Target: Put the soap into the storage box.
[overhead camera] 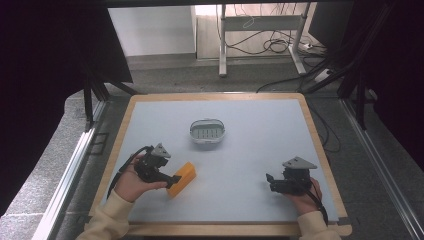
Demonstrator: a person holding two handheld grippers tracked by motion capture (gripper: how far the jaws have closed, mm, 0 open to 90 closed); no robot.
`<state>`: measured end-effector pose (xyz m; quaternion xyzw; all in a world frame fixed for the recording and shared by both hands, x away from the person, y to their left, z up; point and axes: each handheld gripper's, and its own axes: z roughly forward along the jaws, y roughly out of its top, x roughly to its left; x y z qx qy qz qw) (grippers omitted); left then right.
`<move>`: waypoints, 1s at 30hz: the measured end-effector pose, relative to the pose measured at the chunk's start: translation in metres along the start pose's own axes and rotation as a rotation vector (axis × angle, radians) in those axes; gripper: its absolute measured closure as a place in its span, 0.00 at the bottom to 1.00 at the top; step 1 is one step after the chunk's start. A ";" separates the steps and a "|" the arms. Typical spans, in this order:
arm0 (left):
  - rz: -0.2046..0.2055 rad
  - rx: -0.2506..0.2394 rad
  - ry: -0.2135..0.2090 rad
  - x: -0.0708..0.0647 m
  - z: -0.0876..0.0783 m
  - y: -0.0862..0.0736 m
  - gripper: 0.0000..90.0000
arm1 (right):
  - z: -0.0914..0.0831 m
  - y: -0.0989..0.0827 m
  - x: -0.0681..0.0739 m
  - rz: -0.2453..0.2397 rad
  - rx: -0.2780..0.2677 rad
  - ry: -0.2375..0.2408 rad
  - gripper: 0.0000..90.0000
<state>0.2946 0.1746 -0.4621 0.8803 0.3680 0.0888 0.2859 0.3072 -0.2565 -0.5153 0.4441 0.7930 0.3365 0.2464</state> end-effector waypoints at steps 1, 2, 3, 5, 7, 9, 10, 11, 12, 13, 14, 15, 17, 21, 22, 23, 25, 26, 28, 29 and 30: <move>-0.004 0.001 -0.001 -0.001 0.001 0.000 0.25 | 0.000 0.000 0.000 -0.001 0.001 0.000 0.13; -0.003 0.005 0.000 -0.001 0.002 0.001 0.25 | 0.000 0.000 0.000 -0.001 0.002 0.000 0.13; -0.001 0.008 0.000 -0.002 0.004 0.001 0.26 | 0.000 0.000 0.000 -0.001 0.003 0.000 0.13; 0.000 0.015 -0.002 -0.004 0.006 0.002 0.26 | 0.000 0.000 0.000 -0.002 0.003 0.000 0.13; 0.003 0.020 -0.003 -0.006 0.009 0.004 0.26 | 0.000 0.000 0.000 -0.003 0.004 0.000 0.13; 0.004 0.028 -0.006 -0.008 0.011 0.005 0.26 | 0.000 0.000 0.000 -0.007 0.001 0.003 0.13; 0.003 0.030 -0.004 -0.008 0.013 0.006 0.26 | 0.000 0.000 0.001 -0.009 0.000 0.001 0.13; 0.002 0.036 0.000 -0.009 0.014 0.006 0.26 | 0.000 0.000 0.001 -0.010 -0.001 0.002 0.13; 0.003 0.039 0.000 -0.010 0.015 0.007 0.26 | 0.000 0.000 0.001 -0.011 -0.001 0.003 0.13; 0.004 0.045 0.003 -0.011 0.016 0.008 0.27 | 0.000 0.000 0.001 -0.012 0.000 0.003 0.13; 0.002 0.047 0.007 -0.012 0.018 0.009 0.27 | 0.000 0.000 0.001 -0.013 0.001 0.003 0.13; 0.002 0.047 0.007 -0.012 0.018 0.009 0.27 | 0.000 0.000 0.001 -0.013 0.001 0.003 0.13; 0.001 0.068 0.023 -0.014 0.024 0.012 0.28 | 0.000 0.000 0.001 -0.014 0.002 0.002 0.13; -0.014 0.115 0.059 -0.014 0.033 0.013 0.31 | 0.000 0.000 0.001 -0.014 0.003 0.000 0.13; -0.013 0.129 0.062 -0.014 0.036 0.013 0.31 | 0.001 0.000 0.001 -0.014 0.004 0.000 0.13; -0.019 0.140 0.067 -0.014 0.038 0.014 0.32 | 0.001 0.000 0.001 -0.015 0.005 0.001 0.13; -0.026 0.167 0.066 -0.013 0.043 0.014 0.35 | 0.001 0.000 0.001 -0.015 0.006 0.001 0.13; -0.031 0.174 0.067 -0.013 0.045 0.014 0.36 | 0.001 0.000 0.001 -0.015 0.006 0.001 0.13; -0.037 0.192 0.068 -0.012 0.048 0.014 0.38 | 0.001 0.000 0.001 -0.015 0.007 0.000 0.13; -0.042 0.197 0.065 -0.013 0.050 0.014 0.39 | 0.001 0.000 0.001 -0.015 0.007 -0.001 0.13; -0.032 0.206 0.065 -0.013 0.051 0.014 0.41 | 0.001 0.000 0.001 -0.015 0.008 -0.002 0.13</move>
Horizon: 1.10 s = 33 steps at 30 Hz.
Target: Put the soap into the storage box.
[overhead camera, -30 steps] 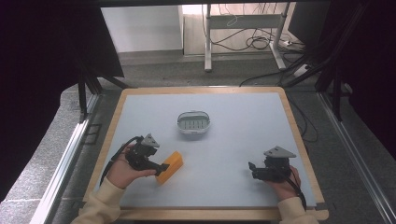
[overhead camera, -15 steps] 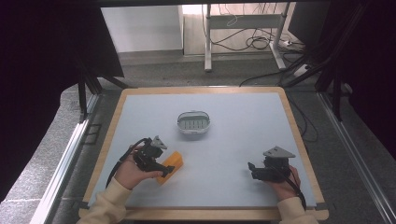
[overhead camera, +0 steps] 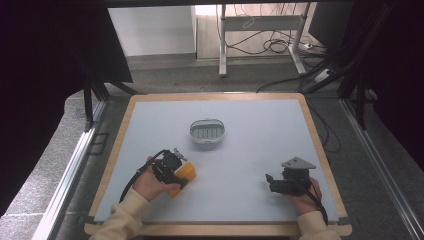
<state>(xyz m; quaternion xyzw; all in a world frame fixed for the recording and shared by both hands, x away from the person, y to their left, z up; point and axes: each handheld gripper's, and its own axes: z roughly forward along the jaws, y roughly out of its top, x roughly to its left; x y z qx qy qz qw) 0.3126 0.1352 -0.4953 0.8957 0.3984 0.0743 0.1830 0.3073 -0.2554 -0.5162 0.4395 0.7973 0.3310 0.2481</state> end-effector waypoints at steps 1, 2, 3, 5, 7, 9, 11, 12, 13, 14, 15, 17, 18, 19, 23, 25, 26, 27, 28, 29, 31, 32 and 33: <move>0.006 0.003 0.003 -0.001 0.001 0.000 0.43 | 0.000 0.000 0.000 0.000 0.001 -0.002 0.13; 0.010 0.010 0.003 -0.002 0.003 0.001 0.45 | 0.000 0.000 0.000 -0.002 0.003 -0.005 0.13; 0.012 0.014 0.004 -0.004 0.004 0.001 0.47 | 0.000 0.000 0.000 -0.003 0.006 -0.010 0.13; 0.025 0.031 0.003 -0.004 0.006 0.002 0.52 | 0.001 0.000 0.000 -0.004 0.010 -0.014 0.13; 0.019 0.036 -0.005 -0.006 0.009 0.003 0.56 | 0.001 0.000 0.000 -0.004 0.013 -0.016 0.13; 0.015 0.042 -0.014 -0.006 0.010 0.003 0.61 | 0.001 0.000 0.000 -0.003 0.012 -0.017 0.13; 0.009 0.045 -0.027 -0.007 0.011 0.004 0.67 | 0.001 0.000 0.000 -0.005 0.015 -0.018 0.13; 0.005 0.043 -0.026 -0.008 0.011 0.004 0.67 | 0.001 0.000 0.000 -0.005 0.016 -0.018 0.13; 0.005 0.043 -0.026 -0.008 0.011 0.004 0.67 | 0.001 0.000 0.000 -0.005 0.016 -0.018 0.13; 0.003 0.041 -0.028 -0.007 0.011 0.004 0.68 | 0.001 0.000 0.000 -0.006 0.016 -0.017 0.13; 0.003 0.041 -0.028 -0.007 0.011 0.004 0.68 | 0.001 0.000 0.000 -0.006 0.016 -0.017 0.13; 0.000 0.016 -0.025 -0.008 0.011 0.004 0.68 | 0.001 0.000 0.000 -0.007 0.017 -0.018 0.13; 0.001 0.016 -0.027 -0.008 0.011 0.004 0.68 | 0.001 0.000 0.000 -0.008 0.018 -0.019 0.13; 0.002 0.017 -0.033 -0.008 0.010 0.004 0.68 | 0.001 0.000 0.000 -0.008 0.018 -0.021 0.13; 0.013 0.005 -0.057 -0.007 0.006 0.003 0.68 | 0.000 0.000 0.000 -0.007 0.019 -0.028 0.13; 0.022 -0.006 -0.064 -0.007 0.003 0.003 0.68 | 0.001 0.000 -0.001 -0.006 0.022 -0.031 0.13; 0.022 -0.006 -0.064 -0.007 0.003 0.003 0.68 | 0.001 0.000 -0.001 -0.004 0.020 -0.032 0.13; 0.029 -0.026 -0.063 -0.007 -0.001 0.002 0.68 | 0.000 0.000 -0.001 -0.004 0.020 -0.032 0.13; 0.032 -0.029 -0.068 -0.007 -0.002 0.002 0.68 | 0.000 0.000 -0.001 -0.005 0.020 -0.032 0.13; 0.038 -0.029 -0.072 -0.007 -0.003 0.002 0.68 | 0.000 0.000 -0.001 -0.006 0.019 -0.032 0.13; 0.039 -0.033 -0.078 -0.007 -0.005 0.002 0.68 | 0.000 0.000 -0.001 -0.006 0.020 -0.032 0.13; 0.047 -0.036 -0.094 -0.007 -0.008 0.001 0.68 | 0.000 0.000 -0.001 -0.007 0.020 -0.032 0.13; 0.051 -0.043 -0.101 -0.007 -0.009 0.001 0.68 | 0.000 0.000 0.000 -0.005 0.022 -0.033 0.13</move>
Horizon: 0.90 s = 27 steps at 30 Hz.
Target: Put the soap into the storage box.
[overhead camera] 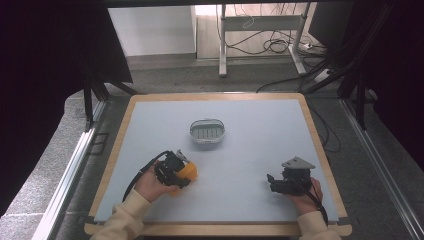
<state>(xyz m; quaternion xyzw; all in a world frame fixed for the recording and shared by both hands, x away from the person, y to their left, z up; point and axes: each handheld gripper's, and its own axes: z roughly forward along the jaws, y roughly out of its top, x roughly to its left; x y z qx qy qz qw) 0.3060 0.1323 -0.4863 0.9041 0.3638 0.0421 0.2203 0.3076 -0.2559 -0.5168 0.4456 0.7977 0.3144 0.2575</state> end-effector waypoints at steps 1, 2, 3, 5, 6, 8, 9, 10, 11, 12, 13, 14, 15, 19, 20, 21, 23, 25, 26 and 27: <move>0.002 -0.006 -0.009 0.000 -0.002 0.000 0.68 | 0.000 0.000 0.000 0.002 0.001 -0.001 0.13; 0.004 -0.010 -0.015 0.000 -0.003 -0.001 0.68 | 0.000 0.000 0.000 0.001 0.001 -0.001 0.13; 0.004 -0.018 -0.016 0.000 -0.005 -0.001 0.68 | 0.000 0.000 0.000 -0.001 0.000 -0.001 0.13; 0.008 -0.021 -0.011 0.000 -0.007 -0.001 0.68 | 0.000 0.000 0.000 -0.002 -0.001 0.000 0.13; 0.008 -0.026 -0.011 0.001 -0.008 -0.001 0.68 | 0.000 0.000 0.000 -0.002 -0.003 0.001 0.13; 0.010 -0.033 -0.016 0.001 -0.011 -0.002 0.68 | -0.001 0.000 0.000 0.002 -0.006 0.006 0.13; 0.009 -0.040 -0.022 0.002 -0.012 -0.002 0.68 | -0.001 0.000 0.000 0.005 -0.009 0.008 0.13; 0.009 -0.040 -0.022 0.002 -0.012 -0.002 0.68 | -0.002 0.000 0.000 0.007 -0.013 0.012 0.13; 0.015 -0.044 -0.035 0.003 -0.015 -0.003 0.68 | -0.002 0.001 0.000 0.008 -0.018 0.017 0.13; 0.018 -0.053 -0.033 0.004 -0.017 -0.004 0.68 | -0.003 0.001 0.001 0.013 -0.025 0.021 0.13; 0.017 -0.057 -0.033 0.005 -0.018 -0.005 0.68 | -0.003 0.001 0.001 0.014 -0.029 0.027 0.13; 0.019 -0.057 -0.030 0.006 -0.018 -0.005 0.68 | -0.003 0.002 0.001 0.015 -0.035 0.031 0.13; 0.018 -0.057 -0.028 0.006 -0.019 -0.006 0.69 | -0.003 0.002 0.001 0.015 -0.039 0.035 0.13; 0.013 -0.066 -0.025 0.008 -0.023 -0.006 0.69 | -0.002 0.002 0.000 0.011 -0.042 0.049 0.13; 0.012 -0.069 -0.024 0.008 -0.024 -0.005 0.68 | -0.003 0.003 0.000 0.011 -0.044 0.051 0.13; 0.012 -0.069 -0.021 0.008 -0.024 -0.005 0.68 | -0.003 0.003 0.000 0.010 -0.047 0.051 0.13; 0.014 -0.070 -0.014 0.009 -0.025 -0.004 0.69 | -0.004 0.003 0.000 0.009 -0.050 0.052 0.13; 0.015 -0.074 -0.018 0.010 -0.026 -0.003 0.69 | -0.004 0.003 0.001 0.005 -0.051 0.051 0.13; 0.018 -0.078 -0.018 0.011 -0.028 -0.002 0.69 | -0.004 0.003 0.001 0.004 -0.051 0.049 0.13; 0.021 -0.083 -0.019 0.011 -0.029 -0.002 0.69 | -0.004 0.003 0.001 0.004 -0.052 0.048 0.13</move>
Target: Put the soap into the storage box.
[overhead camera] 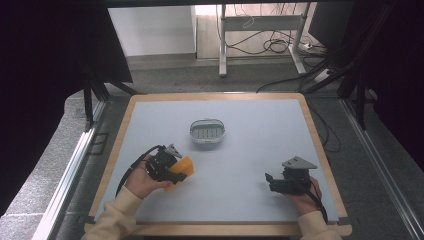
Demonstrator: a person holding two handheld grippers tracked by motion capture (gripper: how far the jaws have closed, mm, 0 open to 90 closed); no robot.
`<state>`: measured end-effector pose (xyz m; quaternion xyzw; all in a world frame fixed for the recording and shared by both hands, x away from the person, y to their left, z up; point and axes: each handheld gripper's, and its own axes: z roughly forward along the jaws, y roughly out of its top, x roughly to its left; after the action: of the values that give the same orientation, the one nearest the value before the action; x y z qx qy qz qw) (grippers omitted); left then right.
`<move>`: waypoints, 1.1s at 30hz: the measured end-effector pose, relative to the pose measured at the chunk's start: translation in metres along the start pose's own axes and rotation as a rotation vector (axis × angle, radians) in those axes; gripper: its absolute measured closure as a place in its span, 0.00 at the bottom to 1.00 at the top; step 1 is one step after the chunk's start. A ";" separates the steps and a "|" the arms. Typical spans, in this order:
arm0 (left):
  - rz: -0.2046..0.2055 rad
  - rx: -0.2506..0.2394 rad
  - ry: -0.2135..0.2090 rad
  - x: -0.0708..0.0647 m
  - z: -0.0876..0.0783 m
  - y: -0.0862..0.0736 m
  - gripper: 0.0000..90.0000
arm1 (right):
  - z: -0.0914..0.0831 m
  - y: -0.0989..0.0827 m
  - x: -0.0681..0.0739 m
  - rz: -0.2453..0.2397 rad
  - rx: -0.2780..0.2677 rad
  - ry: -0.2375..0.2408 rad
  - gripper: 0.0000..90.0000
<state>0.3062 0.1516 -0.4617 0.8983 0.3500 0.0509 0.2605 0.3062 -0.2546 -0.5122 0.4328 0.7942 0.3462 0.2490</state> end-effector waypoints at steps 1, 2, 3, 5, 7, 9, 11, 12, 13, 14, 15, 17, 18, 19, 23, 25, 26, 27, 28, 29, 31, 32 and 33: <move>0.003 -0.003 0.000 0.001 -0.002 0.001 0.68 | 0.000 0.000 0.000 0.000 -0.001 -0.001 0.13; 0.006 -0.005 0.000 0.001 -0.004 0.001 0.69 | 0.000 0.000 0.000 -0.001 0.000 -0.002 0.13; 0.008 -0.008 -0.003 0.002 -0.005 0.002 0.69 | 0.000 0.000 0.000 -0.001 0.000 -0.002 0.13; 0.012 -0.015 -0.001 0.004 -0.009 0.002 0.69 | 0.000 -0.001 0.000 0.001 0.000 -0.005 0.13; 0.025 -0.024 0.002 0.005 -0.013 0.003 0.69 | 0.000 -0.001 0.000 0.001 -0.002 -0.006 0.13; 0.033 -0.027 -0.001 0.006 -0.015 0.004 0.69 | 0.000 0.000 -0.001 -0.001 -0.003 -0.007 0.13; 0.044 -0.036 -0.005 0.007 -0.020 0.005 0.69 | -0.001 -0.001 -0.001 0.007 -0.009 -0.011 0.13; 0.049 -0.036 -0.003 0.006 -0.021 0.006 0.69 | -0.001 -0.001 -0.001 0.003 -0.007 -0.012 0.13; 0.052 -0.040 0.000 0.006 -0.022 0.006 0.69 | -0.001 -0.001 -0.001 0.004 -0.007 -0.012 0.13; 0.056 -0.044 -0.003 0.006 -0.023 0.007 0.69 | -0.001 -0.001 -0.001 0.003 -0.007 -0.011 0.13; 0.057 -0.041 -0.006 0.006 -0.024 0.008 0.69 | -0.001 -0.001 -0.001 0.003 -0.006 -0.011 0.13; 0.063 -0.043 -0.008 0.006 -0.026 0.009 0.69 | 0.000 -0.001 0.000 0.002 -0.006 -0.012 0.13; 0.066 -0.041 -0.007 0.007 -0.026 0.010 0.69 | 0.000 -0.001 0.000 0.002 -0.004 -0.011 0.13; 0.068 -0.042 -0.008 0.008 -0.027 0.011 0.69 | 0.000 -0.001 0.000 0.002 -0.003 -0.011 0.13; 0.073 -0.044 -0.022 0.012 -0.026 0.012 0.69 | 0.000 -0.002 0.000 0.006 -0.001 -0.010 0.13; 0.075 -0.040 -0.019 0.013 -0.027 0.013 0.69 | 0.000 -0.002 -0.001 0.008 0.000 -0.011 0.13; 0.082 -0.039 -0.012 0.013 -0.027 0.015 0.69 | 0.000 -0.002 -0.001 0.006 0.000 -0.012 0.13; 0.084 -0.035 -0.013 0.014 -0.029 0.016 0.69 | 0.000 -0.002 -0.001 0.007 0.001 -0.013 0.13; 0.085 -0.034 -0.010 0.014 -0.030 0.017 0.69 | 0.000 -0.002 0.000 0.007 0.000 -0.013 0.13; 0.089 -0.033 -0.008 0.014 -0.031 0.018 0.69 | 0.000 -0.002 0.000 0.007 0.001 -0.012 0.13; 0.091 -0.032 -0.004 0.014 -0.032 0.019 0.69 | 0.000 -0.002 0.000 0.007 -0.001 -0.015 0.13; 0.091 -0.035 -0.001 0.015 -0.033 0.020 0.69 | 0.000 -0.002 0.000 0.007 -0.001 -0.015 0.13; 0.089 -0.037 0.006 0.016 -0.035 0.022 0.69 | 0.000 -0.002 0.000 0.008 0.000 -0.015 0.13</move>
<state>0.3214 0.1633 -0.4224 0.9079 0.3094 0.0715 0.2736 0.3053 -0.2558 -0.5137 0.4387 0.7905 0.3439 0.2537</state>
